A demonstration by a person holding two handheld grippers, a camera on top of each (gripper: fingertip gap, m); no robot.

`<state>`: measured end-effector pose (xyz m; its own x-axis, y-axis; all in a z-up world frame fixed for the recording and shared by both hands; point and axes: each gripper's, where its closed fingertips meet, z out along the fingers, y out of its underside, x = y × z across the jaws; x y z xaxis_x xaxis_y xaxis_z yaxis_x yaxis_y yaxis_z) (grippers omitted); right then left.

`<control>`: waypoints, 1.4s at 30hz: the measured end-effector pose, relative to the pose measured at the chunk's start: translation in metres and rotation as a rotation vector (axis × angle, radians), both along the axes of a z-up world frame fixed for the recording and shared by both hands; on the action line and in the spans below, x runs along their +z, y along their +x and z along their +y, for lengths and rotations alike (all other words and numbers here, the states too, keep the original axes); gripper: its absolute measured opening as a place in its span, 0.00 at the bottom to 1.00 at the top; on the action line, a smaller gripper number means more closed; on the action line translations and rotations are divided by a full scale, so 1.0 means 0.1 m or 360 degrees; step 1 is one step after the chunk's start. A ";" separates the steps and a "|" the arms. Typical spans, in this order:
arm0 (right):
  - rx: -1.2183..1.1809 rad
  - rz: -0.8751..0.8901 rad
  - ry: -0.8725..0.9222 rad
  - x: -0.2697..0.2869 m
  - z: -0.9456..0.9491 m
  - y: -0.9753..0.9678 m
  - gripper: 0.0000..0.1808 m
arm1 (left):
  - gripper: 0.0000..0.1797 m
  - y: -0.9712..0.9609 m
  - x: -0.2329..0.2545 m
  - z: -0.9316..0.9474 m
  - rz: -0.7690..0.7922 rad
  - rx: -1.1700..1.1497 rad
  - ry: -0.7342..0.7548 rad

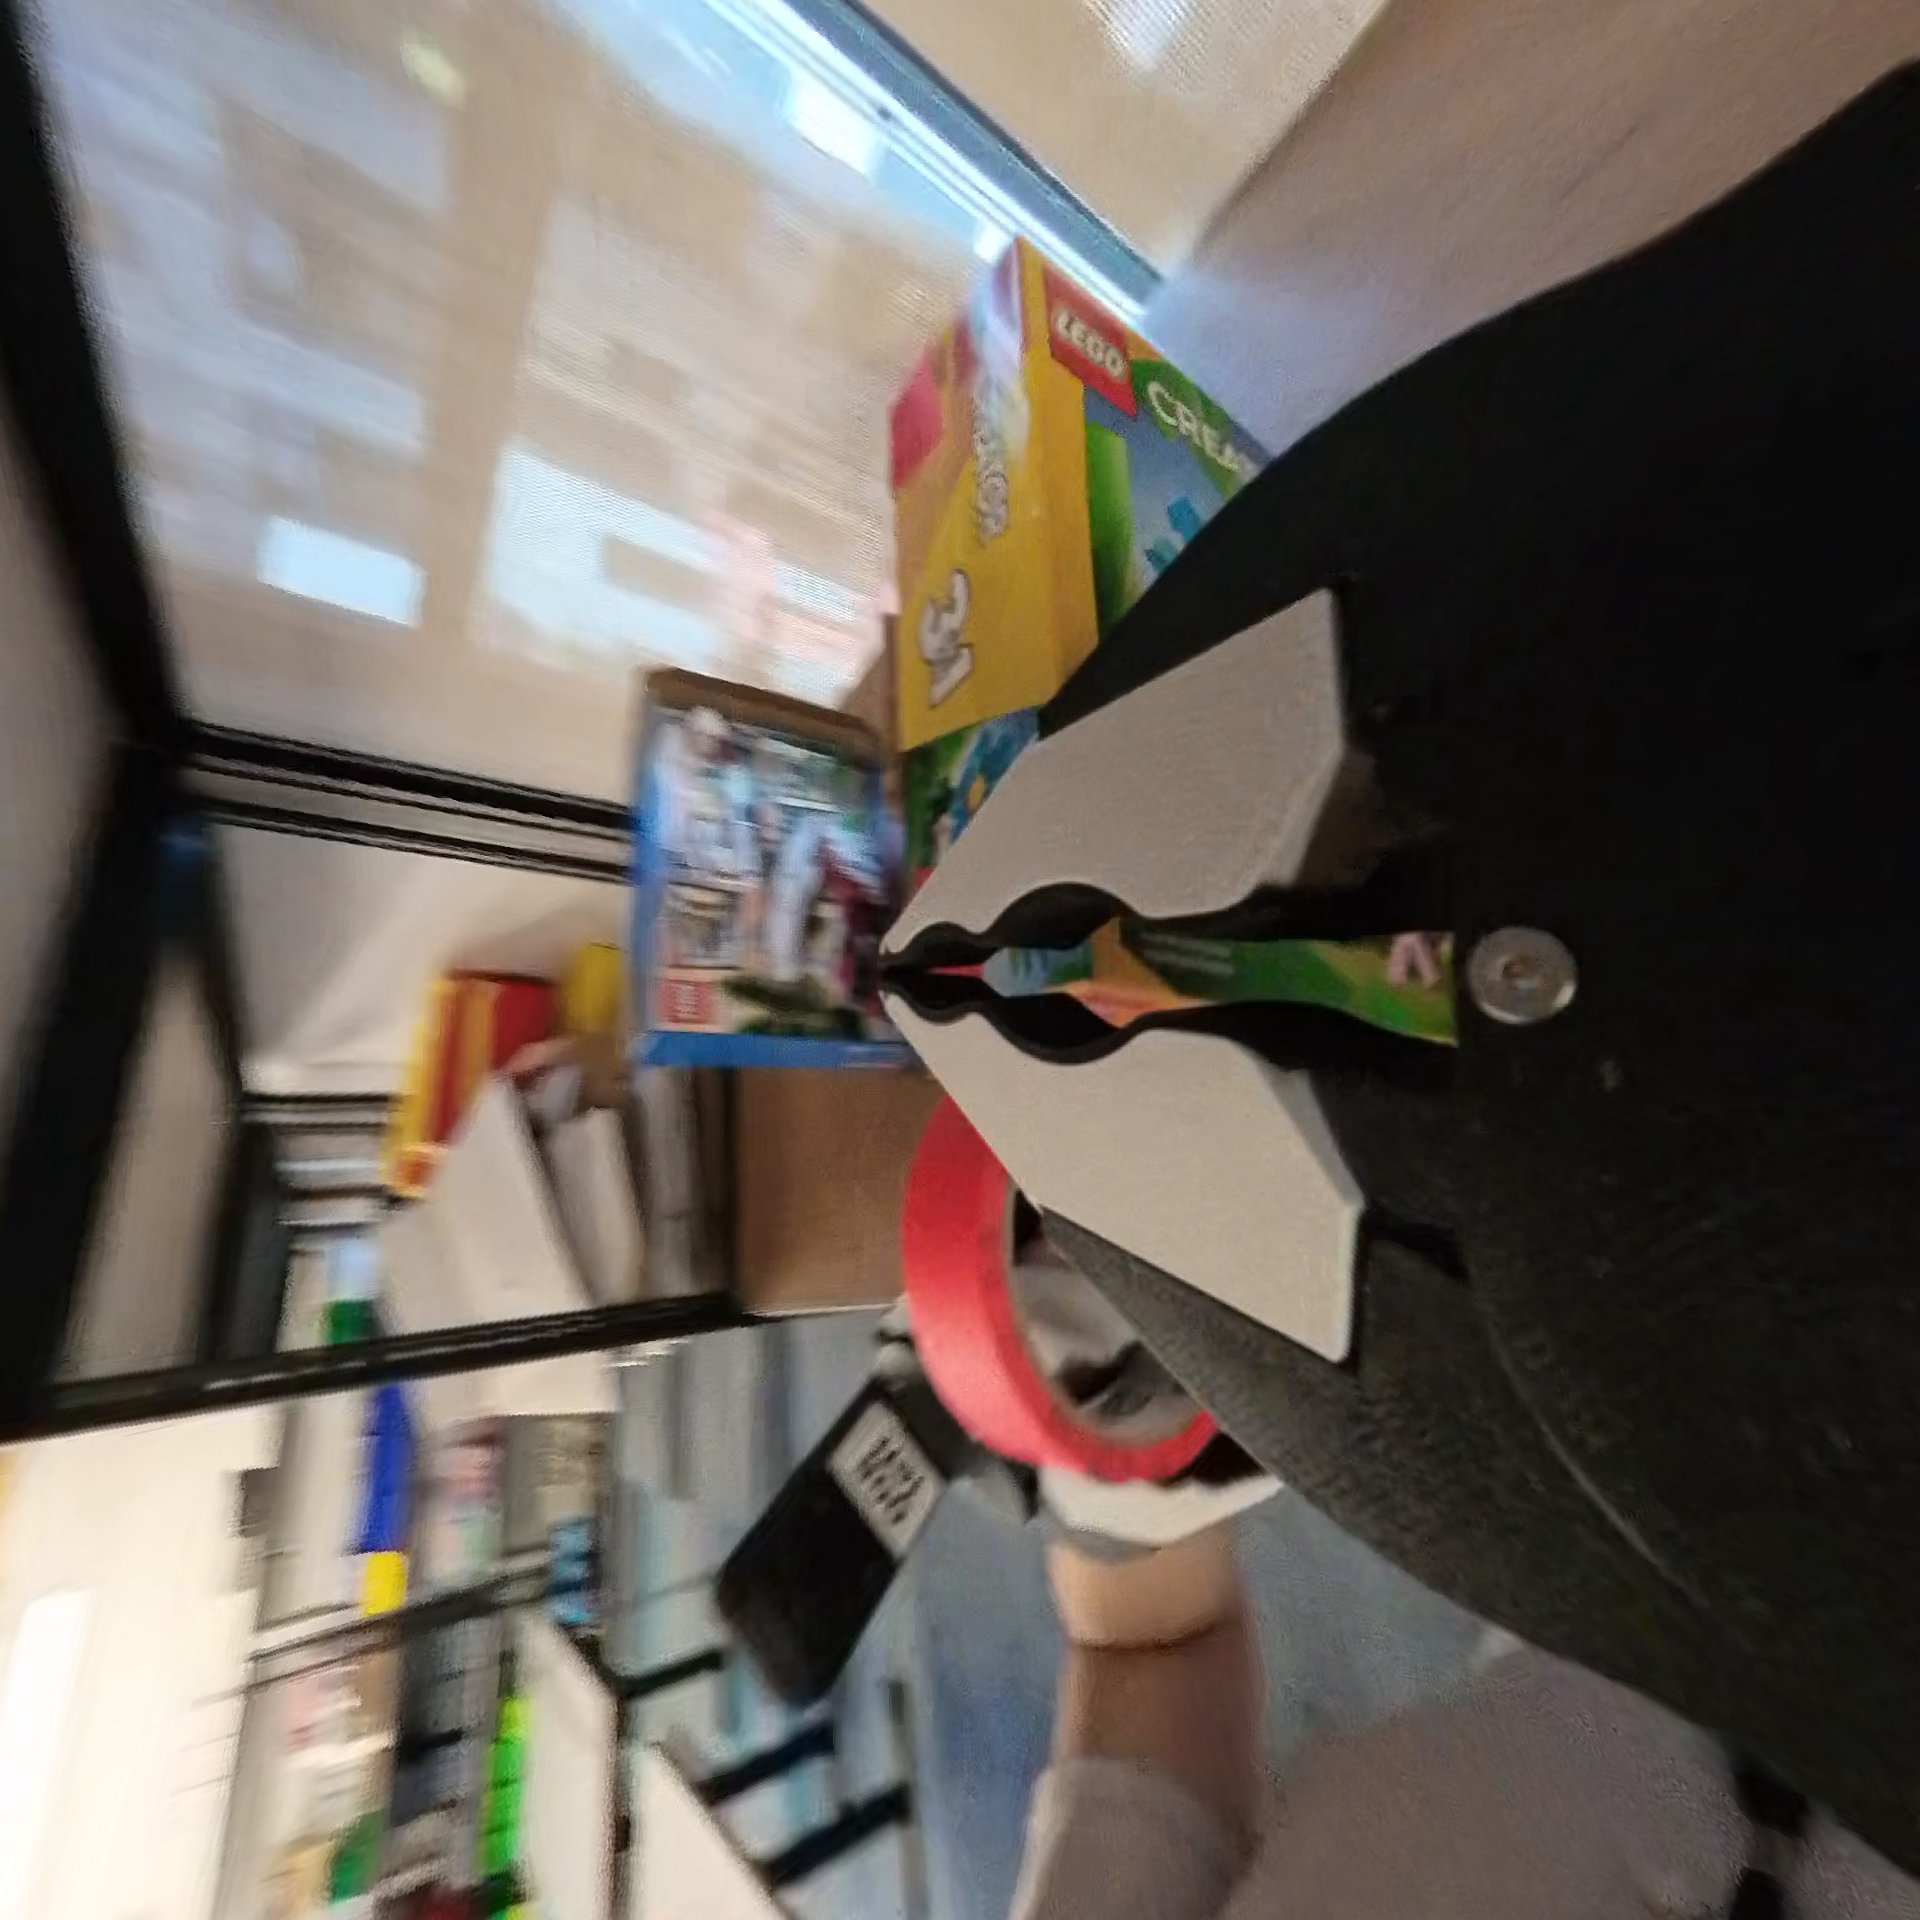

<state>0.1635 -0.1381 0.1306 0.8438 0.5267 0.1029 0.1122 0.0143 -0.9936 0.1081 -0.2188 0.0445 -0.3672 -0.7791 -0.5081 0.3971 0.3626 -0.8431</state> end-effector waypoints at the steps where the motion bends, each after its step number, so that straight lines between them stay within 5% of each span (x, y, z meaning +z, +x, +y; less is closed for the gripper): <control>1: 0.0020 -0.0073 -0.0139 -0.12 0.11 0.01 0.00 | 0.11 0.02 -0.01 0.00 -0.0001 0.0025 0.0013; 18: 0.0246 -0.0117 -0.0241 -0.25 0.22 0.02 0.00 | 0.09 0.02 -0.19 -0.06 0.1075 -0.0027 -0.0975; 23: 0.0238 -0.0145 -0.0139 -0.22 0.22 0.03 0.00 | 0.09 0.03 -0.14 -0.07 0.1015 -0.0051 -0.1032; 26: 0.0103 -0.0259 0.0015 -0.14 -0.01 0.19 0.17 | 0.08 0.04 -0.15 -0.07 0.0981 -0.0007 -0.0994; 28: -0.0046 -0.0296 0.0015 -0.26 -0.36 0.43 0.16 | 0.09 0.05 -0.17 -0.06 0.0972 0.0023 -0.0984; 33: -0.0604 -0.0537 -0.0676 -1.70 -0.93 1.50 0.15 | 0.14 0.04 -0.23 -0.01 0.0947 0.0083 -0.0987; 36: -0.0754 -0.0341 -0.1104 -2.31 -1.10 1.83 0.09 | 0.21 0.03 -0.20 0.01 0.0888 0.0098 -0.1019; 42: -0.0975 -0.0294 -0.1136 -2.60 -1.03 2.11 0.16 | 0.44 -0.16 -0.47 0.26 0.0756 0.0563 -0.1027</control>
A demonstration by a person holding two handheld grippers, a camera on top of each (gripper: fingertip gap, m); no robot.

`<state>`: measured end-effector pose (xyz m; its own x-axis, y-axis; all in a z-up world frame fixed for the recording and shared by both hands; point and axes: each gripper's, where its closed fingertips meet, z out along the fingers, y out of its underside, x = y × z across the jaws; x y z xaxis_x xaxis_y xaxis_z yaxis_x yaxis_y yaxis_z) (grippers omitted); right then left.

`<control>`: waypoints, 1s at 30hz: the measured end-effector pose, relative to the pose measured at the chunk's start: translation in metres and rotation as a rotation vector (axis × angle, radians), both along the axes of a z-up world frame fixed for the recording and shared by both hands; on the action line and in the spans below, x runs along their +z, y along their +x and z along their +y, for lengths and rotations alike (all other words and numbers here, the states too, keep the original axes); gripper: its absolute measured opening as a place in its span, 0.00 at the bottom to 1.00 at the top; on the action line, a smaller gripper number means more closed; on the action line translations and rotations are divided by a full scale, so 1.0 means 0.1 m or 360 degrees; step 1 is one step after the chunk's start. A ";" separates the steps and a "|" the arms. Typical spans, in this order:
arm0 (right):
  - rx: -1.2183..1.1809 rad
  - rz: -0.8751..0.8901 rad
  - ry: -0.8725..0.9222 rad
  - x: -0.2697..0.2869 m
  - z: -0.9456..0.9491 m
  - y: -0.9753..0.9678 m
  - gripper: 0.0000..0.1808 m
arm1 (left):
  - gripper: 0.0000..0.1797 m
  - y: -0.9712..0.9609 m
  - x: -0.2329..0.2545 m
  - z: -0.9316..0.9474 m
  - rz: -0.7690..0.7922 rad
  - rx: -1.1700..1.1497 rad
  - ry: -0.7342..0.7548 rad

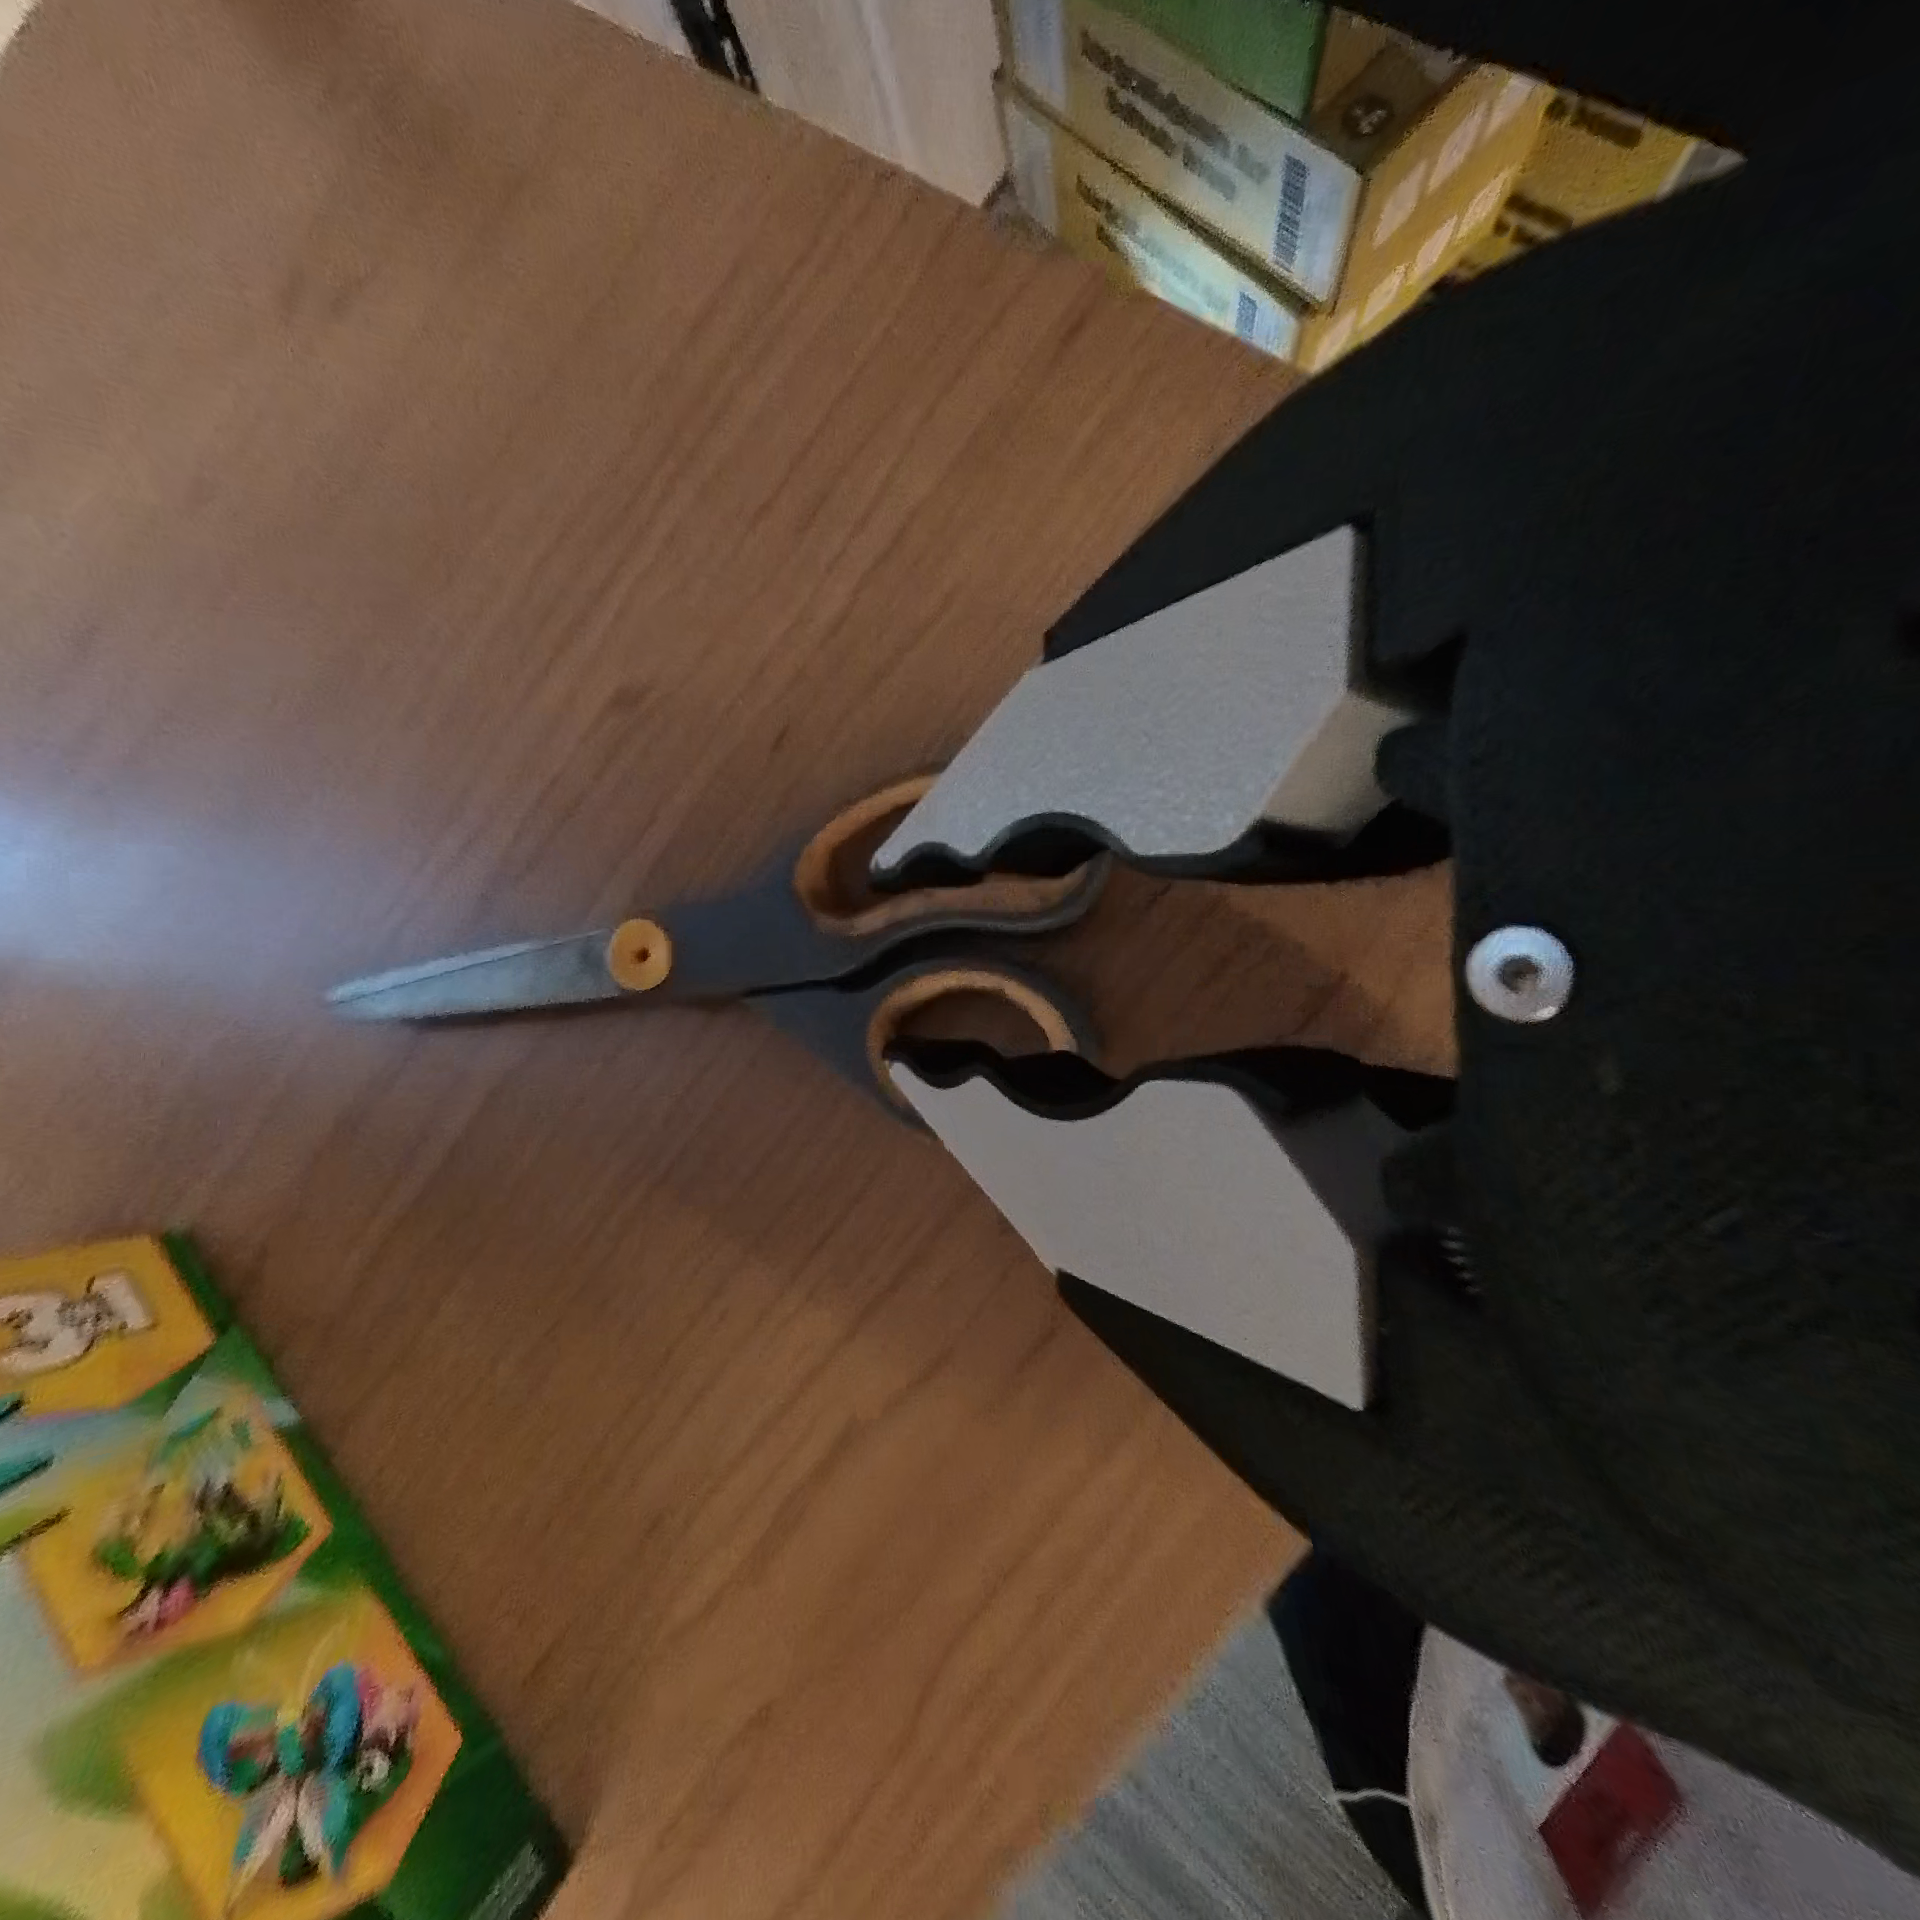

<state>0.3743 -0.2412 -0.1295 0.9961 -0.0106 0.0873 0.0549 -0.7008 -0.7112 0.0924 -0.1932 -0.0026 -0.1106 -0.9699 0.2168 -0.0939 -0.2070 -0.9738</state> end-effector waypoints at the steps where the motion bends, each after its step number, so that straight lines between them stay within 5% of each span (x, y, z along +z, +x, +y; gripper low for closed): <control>1: -0.0019 0.0010 0.0005 -0.04 0.03 0.02 0.17 | 0.45 -0.08 -0.08 0.04 -0.0012 0.0120 -0.0001; 7: 0.0035 0.0168 -0.0056 -0.27 0.04 -0.06 0.12 | 0.22 -0.05 -0.51 -0.38 -0.0185 0.0542 0.0132; 15: 0.0430 0.0059 0.0045 -0.25 -0.55 -0.90 0.12 | 0.15 0.79 -1.25 -0.96 -0.0258 0.0124 -0.0918; 23: 0.0811 -0.0110 0.0217 -0.21 -1.05 -1.48 0.12 | 0.21 1.23 -1.47 -1.24 -0.0200 -0.0024 -0.1173; 25: 0.0993 -0.0244 0.0237 -0.23 -1.18 -1.63 0.12 | 0.11 1.18 -1.39 -1.32 -0.0309 -0.0122 -0.1255; 28: 0.1148 -0.0648 0.0304 -0.28 -1.24 -1.67 0.12 | 0.09 1.06 -1.29 -1.44 -0.0352 -0.0167 -0.1199; 30: 0.1117 -0.0623 0.0307 -0.30 -1.20 -1.72 0.13 | 0.08 1.00 -1.24 -1.43 -0.0352 -0.0086 -0.1132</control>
<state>0.2025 -0.3617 -0.1599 0.6746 0.5522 0.4898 0.7032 -0.2789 -0.6541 0.1924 -0.3362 -0.1270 -0.2680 -0.5958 0.7571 0.0607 -0.7947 -0.6040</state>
